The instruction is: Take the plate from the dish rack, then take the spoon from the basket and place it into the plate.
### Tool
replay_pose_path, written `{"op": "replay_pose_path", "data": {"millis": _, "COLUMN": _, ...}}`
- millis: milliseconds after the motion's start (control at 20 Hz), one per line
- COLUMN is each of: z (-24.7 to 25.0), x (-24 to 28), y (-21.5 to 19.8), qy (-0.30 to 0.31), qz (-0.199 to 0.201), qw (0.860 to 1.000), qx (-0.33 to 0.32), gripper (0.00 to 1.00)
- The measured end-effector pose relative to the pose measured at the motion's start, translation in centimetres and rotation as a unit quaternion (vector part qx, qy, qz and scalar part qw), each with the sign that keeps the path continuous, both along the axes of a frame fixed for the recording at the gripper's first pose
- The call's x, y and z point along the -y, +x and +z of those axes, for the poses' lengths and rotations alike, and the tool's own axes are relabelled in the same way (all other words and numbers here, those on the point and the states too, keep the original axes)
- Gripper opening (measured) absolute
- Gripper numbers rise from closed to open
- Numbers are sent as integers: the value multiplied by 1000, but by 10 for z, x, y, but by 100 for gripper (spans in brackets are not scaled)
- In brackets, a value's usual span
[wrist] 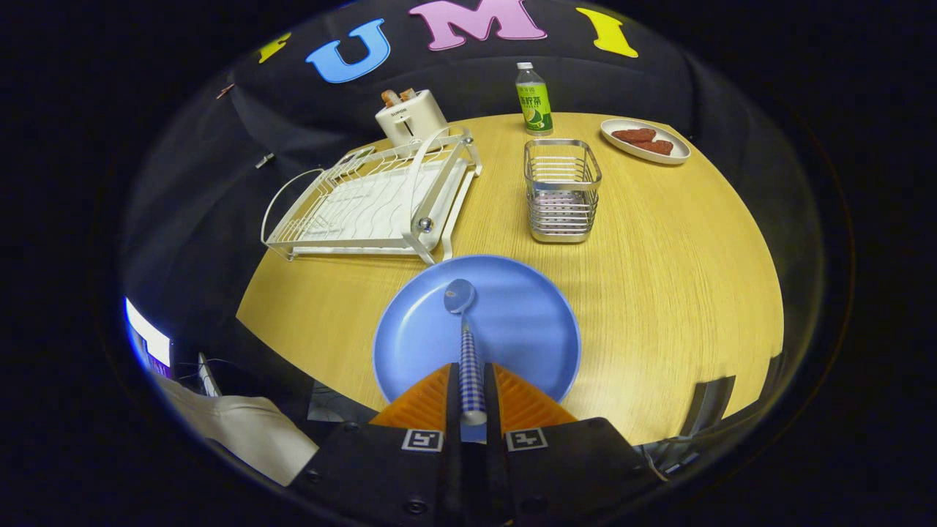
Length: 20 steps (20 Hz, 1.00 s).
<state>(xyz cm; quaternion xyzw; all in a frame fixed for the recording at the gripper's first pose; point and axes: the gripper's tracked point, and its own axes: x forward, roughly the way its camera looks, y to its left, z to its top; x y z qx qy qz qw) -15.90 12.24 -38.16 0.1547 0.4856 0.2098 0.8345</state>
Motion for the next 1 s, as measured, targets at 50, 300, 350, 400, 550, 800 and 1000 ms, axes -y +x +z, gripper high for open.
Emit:
{"op": "replay_pose_path", "data": {"millis": 50, "z": -3, "x": 1, "y": 1, "qy": -4, "qz": 1, "qw": 1000, "qx": 0, "gripper": 17}}
{"op": "replay_pose_path", "data": {"millis": 300, "z": -9, "x": 10, "y": 9, "qy": -21, "qz": -16, "qw": 1000, "qx": -1, "gripper": 25}}
{"op": "replay_pose_path", "data": {"millis": 350, "z": -9, "x": 10, "y": 12, "qy": -19, "qz": -21, "qw": 1000, "qx": -1, "gripper": 28}}
{"op": "replay_pose_path", "data": {"millis": 400, "z": -8, "x": 9, "y": 15, "qy": -14, "qz": -26, "qw": 1000, "qx": -1, "gripper": 31}}
{"op": "replay_pose_path", "data": {"millis": 550, "z": -5, "x": 5, "y": 22, "qy": -3, "qz": -32, "qw": 999, "qx": 0, "gripper": 44}}
{"op": "replay_pose_path", "data": {"millis": 800, "z": -3, "x": 1, "y": 25, "qy": 6, "qz": -30, "qw": 1000, "qx": -1, "gripper": 93}}
{"op": "replay_pose_path", "data": {"millis": 1000, "z": 3, "x": 0, "y": 30, "qy": 20, "qz": -35, "qw": 999, "qx": -1, "gripper": 98}}
